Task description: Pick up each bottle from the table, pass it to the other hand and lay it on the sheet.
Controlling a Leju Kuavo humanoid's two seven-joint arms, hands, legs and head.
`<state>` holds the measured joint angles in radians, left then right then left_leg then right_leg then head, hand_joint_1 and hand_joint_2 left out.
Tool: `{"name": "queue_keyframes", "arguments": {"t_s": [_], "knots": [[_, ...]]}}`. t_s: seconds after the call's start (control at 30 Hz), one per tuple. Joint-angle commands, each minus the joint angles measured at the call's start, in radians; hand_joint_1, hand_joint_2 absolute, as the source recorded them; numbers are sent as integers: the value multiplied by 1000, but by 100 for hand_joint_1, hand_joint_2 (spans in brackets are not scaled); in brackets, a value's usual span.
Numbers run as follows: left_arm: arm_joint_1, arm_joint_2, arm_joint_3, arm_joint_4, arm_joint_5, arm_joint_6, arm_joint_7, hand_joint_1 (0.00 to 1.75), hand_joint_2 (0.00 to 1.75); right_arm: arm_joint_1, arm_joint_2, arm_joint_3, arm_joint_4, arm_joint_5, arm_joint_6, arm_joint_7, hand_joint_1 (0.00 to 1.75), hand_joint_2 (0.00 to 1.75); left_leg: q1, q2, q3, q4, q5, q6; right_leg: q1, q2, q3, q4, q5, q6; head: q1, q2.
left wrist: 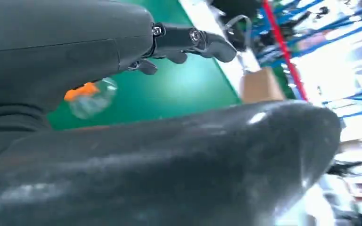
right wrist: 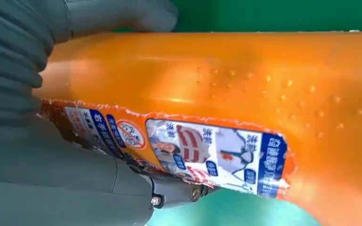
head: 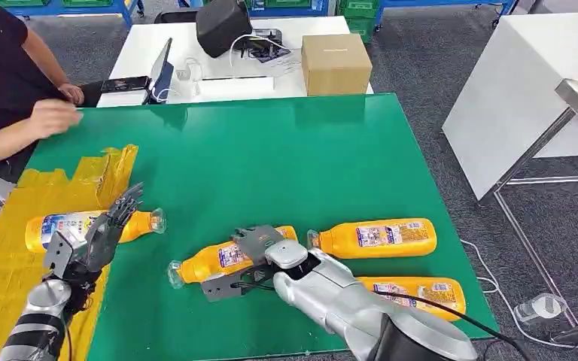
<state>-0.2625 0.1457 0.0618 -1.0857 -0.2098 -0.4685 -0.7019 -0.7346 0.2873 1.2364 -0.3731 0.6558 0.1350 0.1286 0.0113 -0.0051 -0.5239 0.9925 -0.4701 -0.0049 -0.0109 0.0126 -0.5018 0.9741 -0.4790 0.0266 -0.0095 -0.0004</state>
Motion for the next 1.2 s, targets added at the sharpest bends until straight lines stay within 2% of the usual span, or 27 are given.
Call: {"name": "queue_keyframes", "arguments": {"t_s": [0.03,0.27,0.33,0.37,0.4,0.47,0.5,0.53,0.6,0.63,0.67,0.7,0.73,0.77,0.8,0.83,0.9,1.03,1.2], "knots": [[-35,-80,36,-7,28,-26,8,0,0,112,-5,-23,114,-5,14,9,175,175,1,-4,-1,-1,3,1,1,-5,1,-3,2,0,0,0],[-27,-107,73,-34,126,-96,52,0,0,109,-7,-79,110,-17,-12,14,175,175,1,-3,3,-1,2,0,1,-4,6,-2,1,0,0,0],[-16,-125,90,-63,188,-115,91,0,0,97,-13,-142,106,-41,-66,2,175,175,2,-5,-1,-3,5,1,2,-7,5,-6,4,-1,0,0],[-11,-126,89,-77,214,-126,114,0,0,86,-17,-164,102,-46,-81,-2,175,175,0,-3,3,-1,2,1,1,-4,13,-3,1,0,-1,0],[-3,-133,97,-93,243,-130,121,0,0,75,-20,-196,94,-62,-96,-14,175,175,1,-4,1,-1,3,1,2,-6,12,-4,2,0,0,0],[23,-152,116,-141,295,-98,175,0,0,62,-28,-307,53,-127,-171,-108,175,175,1,-4,-1,0,3,1,1,-6,11,-3,3,0,0,0],[36,-172,130,-173,322,-61,195,0,0,62,-36,-360,29,-160,-207,-168,175,175,1,-4,-4,0,5,2,2,-6,9,-3,4,0,0,0],[66,-213,150,-240,419,-65,218,0,0,67,-49,-418,-18,-177,-274,-245,175,175,0,-2,0,1,2,1,0,-3,13,-1,2,0,-1,0],[119,-258,146,-335,501,-26,266,0,0,87,-70,-510,-129,-214,-307,-329,175,175,0,-2,-2,1,3,2,1,-4,11,-1,2,1,0,0],[139,-265,131,-367,518,-6,275,0,0,101,-84,-536,-193,-216,-299,-337,175,175,0,0,-1,1,2,2,1,-1,12,-1,2,1,0,0],[144,-266,124,-375,520,0,277,0,175,105,-88,-541,-213,-213,-289,-328,175,175,1,1,-4,1,3,2,1,-1,9,-2,4,1,0,0],[152,-281,131,-383,565,34,285,0,175,136,-99,-579,-291,-227,-289,-364,175,175,0,0,-5,2,3,2,0,-1,8,0,3,1,0,0],[171,-294,134,-399,674,-5,297,0,175,157,-109,-599,-359,-222,-295,-384,175,175,0,1,-4,2,2,2,0,0,9,0,2,1,0,0],[204,-305,141,-445,674,12,267,0,0,203,-123,-618,-464,-226,-303,-414,175,175,1,0,-10,2,4,2,1,-2,4,-1,4,0,0,0],[236,-315,147,-485,678,18,244,0,0,248,-139,-628,-557,-222,-303,-411,175,175,0,-1,-7,2,2,2,0,-2,7,-1,3,2,0,0],[271,-322,150,-524,674,22,234,0,175,302,-159,-634,-652,-212,-305,-404,175,175,0,-3,-10,2,3,3,1,-4,4,-1,3,1,0,0],[289,-329,156,-546,668,24,232,0,175,335,-174,-637,-706,-200,-311,-397,175,175,0,-2,-10,2,2,3,0,-1,4,-1,2,2,0,0],[327,-339,121,-576,613,27,227,0,175,402,-187,-643,-784,-178,-312,-417,175,175,0,-6,-17,2,2,3,0,-5,-2,-1,1,2,0,0],[366,-354,72,-596,615,12,225,0,175,431,-162,-637,-757,-159,-322,-426,175,175,0,-5,-22,2,2,3,0,-4,-7,-1,2,2,-1,0]]}}
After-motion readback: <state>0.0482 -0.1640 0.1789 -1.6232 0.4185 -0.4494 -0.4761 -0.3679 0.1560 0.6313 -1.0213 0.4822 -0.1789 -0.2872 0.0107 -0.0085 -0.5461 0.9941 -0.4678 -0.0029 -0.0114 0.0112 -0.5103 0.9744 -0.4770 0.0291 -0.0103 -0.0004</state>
